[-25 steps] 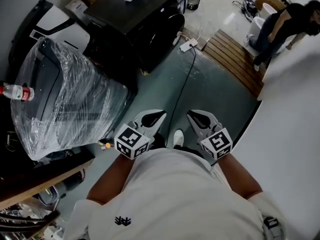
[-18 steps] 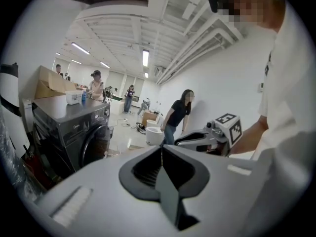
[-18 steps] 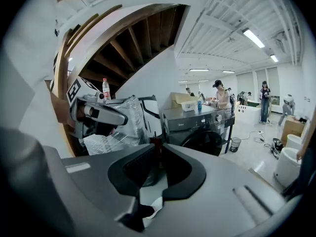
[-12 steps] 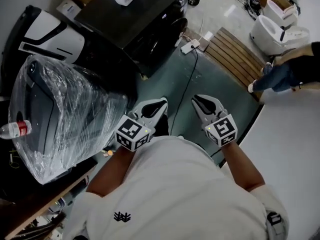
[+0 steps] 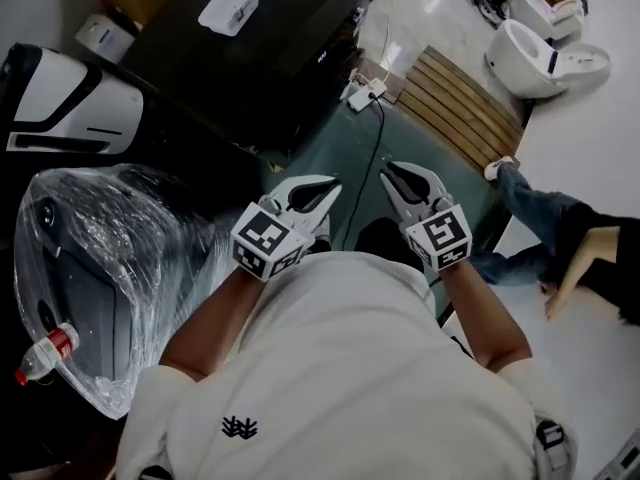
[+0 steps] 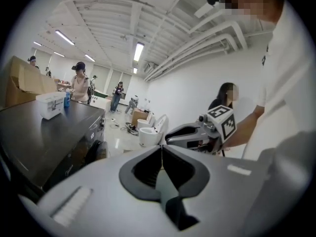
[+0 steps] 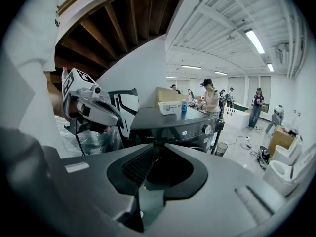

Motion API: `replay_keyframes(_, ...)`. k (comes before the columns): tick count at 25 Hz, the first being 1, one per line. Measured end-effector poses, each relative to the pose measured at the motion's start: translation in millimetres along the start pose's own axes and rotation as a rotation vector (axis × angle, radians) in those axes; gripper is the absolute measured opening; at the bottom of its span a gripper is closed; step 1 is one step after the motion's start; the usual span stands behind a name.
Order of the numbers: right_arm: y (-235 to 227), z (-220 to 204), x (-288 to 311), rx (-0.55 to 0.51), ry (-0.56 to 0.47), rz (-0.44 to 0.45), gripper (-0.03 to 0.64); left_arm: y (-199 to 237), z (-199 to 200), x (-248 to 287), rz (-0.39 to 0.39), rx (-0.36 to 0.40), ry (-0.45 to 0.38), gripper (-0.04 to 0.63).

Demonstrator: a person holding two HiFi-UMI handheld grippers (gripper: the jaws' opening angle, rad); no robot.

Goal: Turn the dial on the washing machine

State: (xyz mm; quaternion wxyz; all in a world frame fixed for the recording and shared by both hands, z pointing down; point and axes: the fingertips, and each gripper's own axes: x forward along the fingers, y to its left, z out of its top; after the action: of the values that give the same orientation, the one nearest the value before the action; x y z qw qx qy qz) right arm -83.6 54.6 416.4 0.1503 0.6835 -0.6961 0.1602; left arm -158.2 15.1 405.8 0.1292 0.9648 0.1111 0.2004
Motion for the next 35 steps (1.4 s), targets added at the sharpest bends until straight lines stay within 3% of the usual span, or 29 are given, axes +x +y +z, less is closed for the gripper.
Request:
replay_keyframes(6, -63, 7, 43, -0.048, 0.018, 0.015, 0.050, 47, 26, 24, 0.066, -0.019, -0.032, 0.057)
replay_keyframes(20, -270, 13, 170, -0.259, 0.066, 0.174, 0.088, 137, 116, 129, 0.367, -0.102, -0.103, 0.057)
replay_keyframes(27, -305, 1, 236, -0.392, 0.106, 0.275, 0.136, 147, 125, 149, 0.535, -0.193, -0.136, 0.057)
replay_keyframes(35, -326, -18, 299, -0.422, 0.135, 0.300, 0.192, 141, 119, 150, 0.670, -0.267, -0.178, 0.057)
